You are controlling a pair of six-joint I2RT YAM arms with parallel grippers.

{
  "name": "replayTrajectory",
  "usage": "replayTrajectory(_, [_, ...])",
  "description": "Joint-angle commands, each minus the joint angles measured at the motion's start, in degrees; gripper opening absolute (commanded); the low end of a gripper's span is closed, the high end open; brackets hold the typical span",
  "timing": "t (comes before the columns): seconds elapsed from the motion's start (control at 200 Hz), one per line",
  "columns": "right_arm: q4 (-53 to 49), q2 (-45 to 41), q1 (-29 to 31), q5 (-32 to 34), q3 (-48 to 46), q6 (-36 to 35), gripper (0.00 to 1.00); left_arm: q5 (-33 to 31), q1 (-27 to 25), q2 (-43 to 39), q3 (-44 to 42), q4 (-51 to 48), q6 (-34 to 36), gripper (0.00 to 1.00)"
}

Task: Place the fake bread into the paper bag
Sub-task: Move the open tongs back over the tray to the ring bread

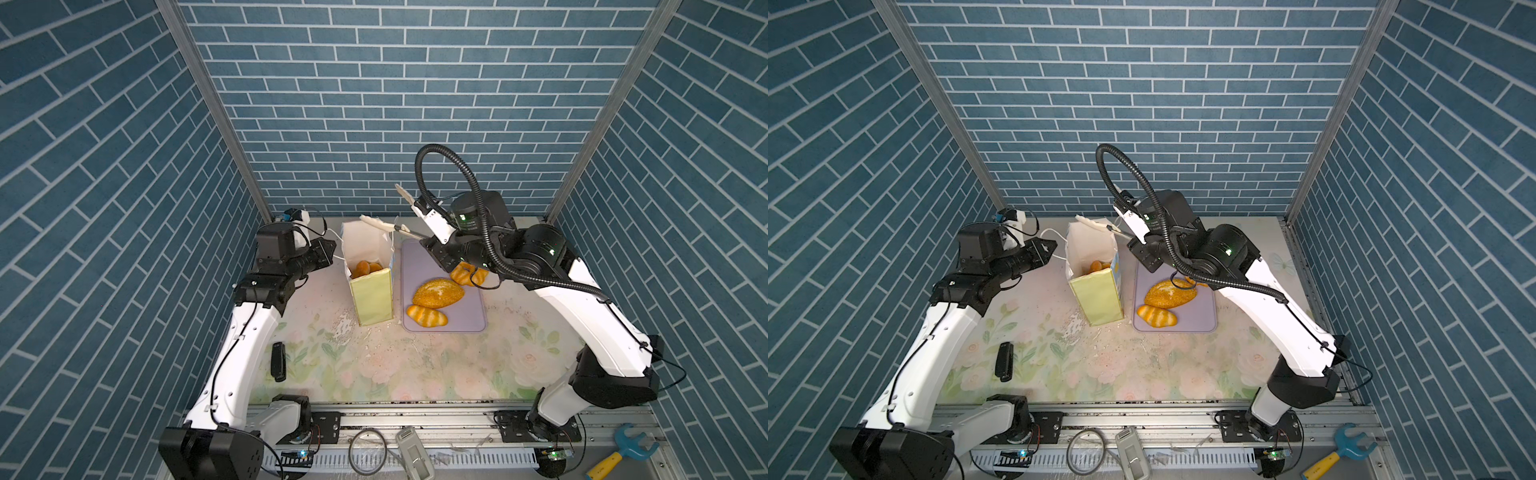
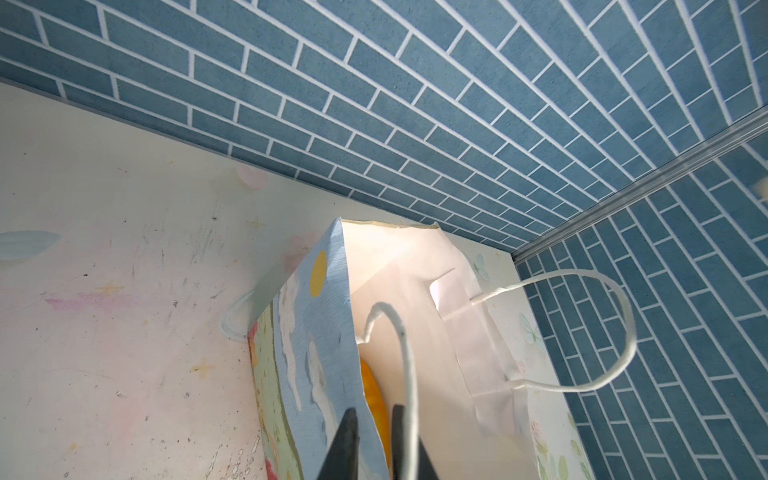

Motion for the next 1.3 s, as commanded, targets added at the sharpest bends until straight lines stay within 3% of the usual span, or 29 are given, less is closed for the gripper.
replayTrajectory(0.0, [0.7, -3.3, -0.7, 8.4, -0.1, 3.0, 0.52, 0.5, -0.2, 0.5, 2.2, -1.2, 2.2, 0.18])
replayTrajectory(0.2, [-4.7, -8.1, -5.3, 12.7, -3.7, 13.0, 0.52, -0.8, -0.3, 1.0, 3.5, -2.7, 5.0, 0.18])
replayTrajectory(0.485, [-9.1, -14.0, -18.0, 8.4, -20.6, 27.0, 0.52, 0.1, -0.3, 1.3, 4.2, -2.4, 6.5, 0.18])
replayTrajectory(0.63, [-8.2, -14.0, -20.9, 6.4, -30.1, 31.7, 0.52, 1.6, -0.3, 1.3, 4.9, -2.4, 7.1, 0.18])
replayTrajectory(0.9, [-3.9, -11.3, -22.9, 1.4, -39.4, 32.3, 0.52, 0.1, -0.3, 0.7, 5.3, -4.6, 9.3, 0.19])
replayTrajectory(1.11, [-1.7, -8.7, -24.5, -3.5, -40.8, 29.4, 0.52, -1.1, -0.3, 1.8, 5.2, -3.5, 8.8, 0.19])
replayTrajectory(1.295, [0.6, -3.6, -27.1, -3.9, -40.0, 27.7, 0.52, -2.2, -0.2, 2.4, 6.6, -6.2, 10.9, 0.19])
